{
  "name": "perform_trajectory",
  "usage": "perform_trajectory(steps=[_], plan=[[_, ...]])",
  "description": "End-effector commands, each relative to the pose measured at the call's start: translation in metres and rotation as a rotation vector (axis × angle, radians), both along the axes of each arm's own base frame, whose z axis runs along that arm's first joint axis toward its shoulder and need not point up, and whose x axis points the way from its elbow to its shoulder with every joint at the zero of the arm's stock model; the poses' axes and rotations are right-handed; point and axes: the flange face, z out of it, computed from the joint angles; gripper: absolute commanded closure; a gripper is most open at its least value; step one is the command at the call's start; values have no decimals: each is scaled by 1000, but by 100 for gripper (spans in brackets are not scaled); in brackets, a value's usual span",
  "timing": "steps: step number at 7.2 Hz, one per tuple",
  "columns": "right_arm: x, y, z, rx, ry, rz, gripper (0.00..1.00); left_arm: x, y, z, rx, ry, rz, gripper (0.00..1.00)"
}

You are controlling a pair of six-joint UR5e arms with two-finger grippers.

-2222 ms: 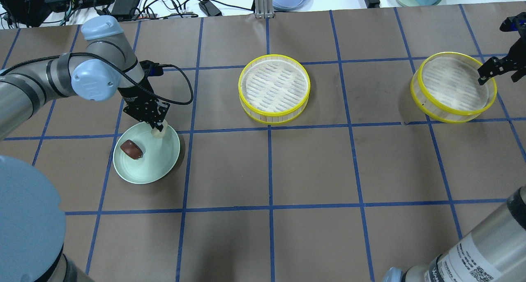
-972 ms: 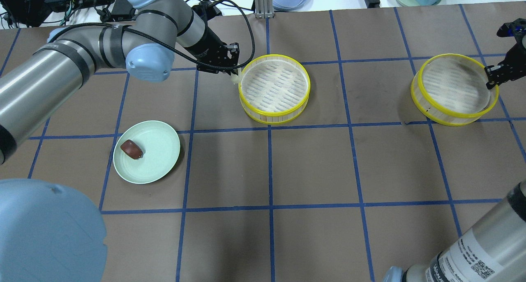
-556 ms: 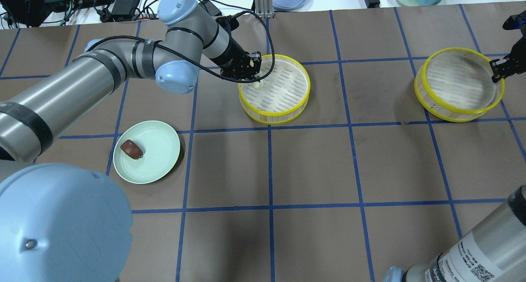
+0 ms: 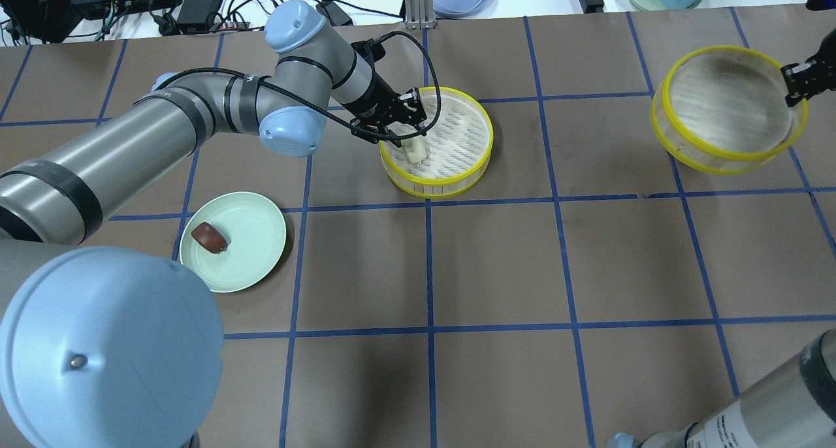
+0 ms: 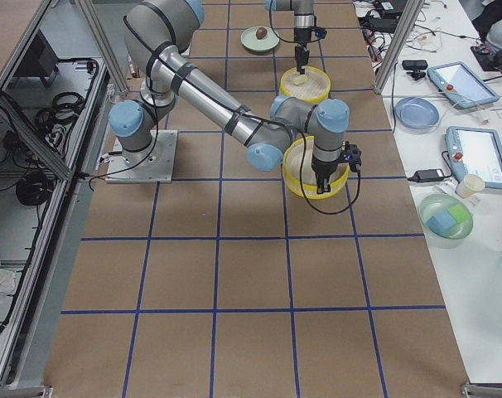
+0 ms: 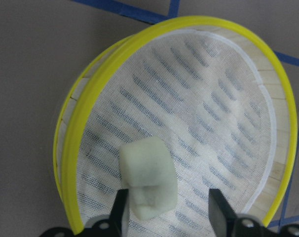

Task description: Stack buns with steamer

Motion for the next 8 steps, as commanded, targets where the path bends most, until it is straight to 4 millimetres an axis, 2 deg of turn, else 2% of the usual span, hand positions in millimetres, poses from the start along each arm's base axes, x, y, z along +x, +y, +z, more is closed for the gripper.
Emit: perform_trajectory(steps=[1, 3, 4, 5, 6, 8], plan=[[82, -6, 23, 11, -22, -39, 100, 4, -1, 25, -27, -14, 25, 1], [130, -9, 32, -2, -29, -67, 100, 23, 3, 68, -93, -125, 50, 0], [172, -8, 39, -4, -8, -76, 100, 62, 1, 86, -85, -195, 92, 0], [217, -6, 48, -18, 18, -87, 100, 96, 6, 105, -88, -240, 36, 0], [262, -2, 49, -30, 12, -111, 100, 138, 15, 119, -38, -349, 3, 0], [365, 7, 33, -38, -31, -217, 100, 199, 33, 109, 68, -451, -59, 0]])
